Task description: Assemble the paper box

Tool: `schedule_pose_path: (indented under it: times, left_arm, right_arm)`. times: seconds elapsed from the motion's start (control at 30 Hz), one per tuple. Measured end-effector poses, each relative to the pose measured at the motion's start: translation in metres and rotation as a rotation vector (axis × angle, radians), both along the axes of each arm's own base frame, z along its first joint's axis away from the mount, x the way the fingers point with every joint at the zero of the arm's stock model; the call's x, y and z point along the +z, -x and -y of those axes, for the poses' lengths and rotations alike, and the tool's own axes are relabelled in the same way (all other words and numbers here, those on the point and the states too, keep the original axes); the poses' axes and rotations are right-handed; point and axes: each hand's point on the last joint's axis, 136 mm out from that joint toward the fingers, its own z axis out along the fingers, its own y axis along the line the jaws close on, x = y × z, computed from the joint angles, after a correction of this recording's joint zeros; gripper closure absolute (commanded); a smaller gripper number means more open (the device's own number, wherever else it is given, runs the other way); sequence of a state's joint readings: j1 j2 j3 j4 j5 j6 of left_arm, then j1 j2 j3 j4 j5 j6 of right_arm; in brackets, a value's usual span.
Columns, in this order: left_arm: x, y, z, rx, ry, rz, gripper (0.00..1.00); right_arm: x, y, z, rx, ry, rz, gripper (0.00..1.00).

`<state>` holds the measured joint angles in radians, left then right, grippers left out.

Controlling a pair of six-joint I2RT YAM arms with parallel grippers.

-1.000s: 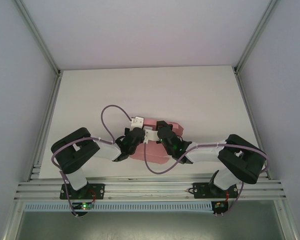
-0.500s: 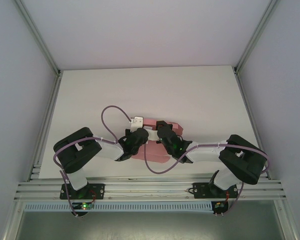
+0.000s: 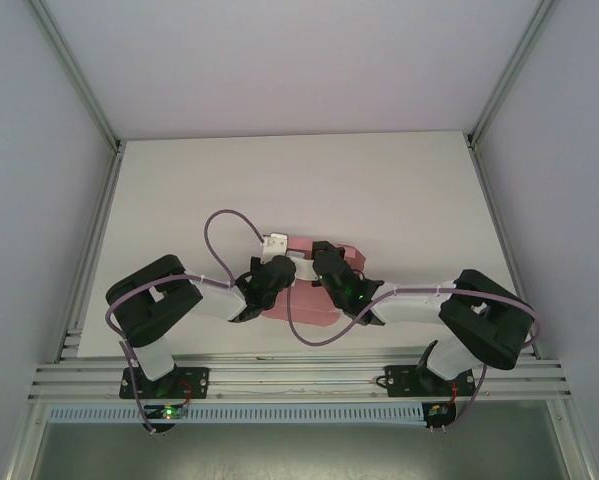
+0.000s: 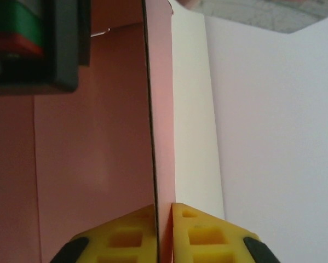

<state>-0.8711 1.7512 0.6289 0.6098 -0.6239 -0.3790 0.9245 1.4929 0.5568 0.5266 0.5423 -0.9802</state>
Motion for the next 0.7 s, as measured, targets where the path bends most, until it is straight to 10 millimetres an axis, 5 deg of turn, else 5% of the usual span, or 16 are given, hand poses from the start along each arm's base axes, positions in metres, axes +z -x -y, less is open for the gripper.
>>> schedule_pose_path:
  times: [0.17, 0.27, 0.3, 0.33, 0.53, 0.7]
  left_arm:
    - [0.007, 0.0, -0.002, -0.012, -0.037, 0.017, 1.0]
    - [0.015, -0.001, -0.003, -0.012, -0.04, 0.032, 1.0]
    - [0.017, -0.001, -0.004, -0.009, -0.04, 0.036, 1.0]
    - [0.02, -0.001, -0.005, -0.004, -0.038, 0.041, 1.0]
    - [0.026, 0.003, -0.011, 0.016, -0.032, 0.029, 1.0]
    - [0.037, 0.008, -0.016, 0.028, 0.001, 0.02, 1.0]
  right_arm:
    - [0.006, -0.002, 0.002, -0.034, -0.05, -0.046, 0.67]
    - [0.016, -0.002, 0.002, -0.036, -0.08, -0.065, 0.34]
    - [0.02, -0.001, 0.003, -0.032, -0.089, -0.076, 0.09]
    - [0.023, 0.001, 0.004, -0.027, -0.095, -0.086, 0.02]
    - [0.057, 0.024, 0.001, 0.056, -0.216, -0.144, 0.02]
    - [0.119, 0.037, 0.015, 0.063, -0.463, -0.092, 0.02]
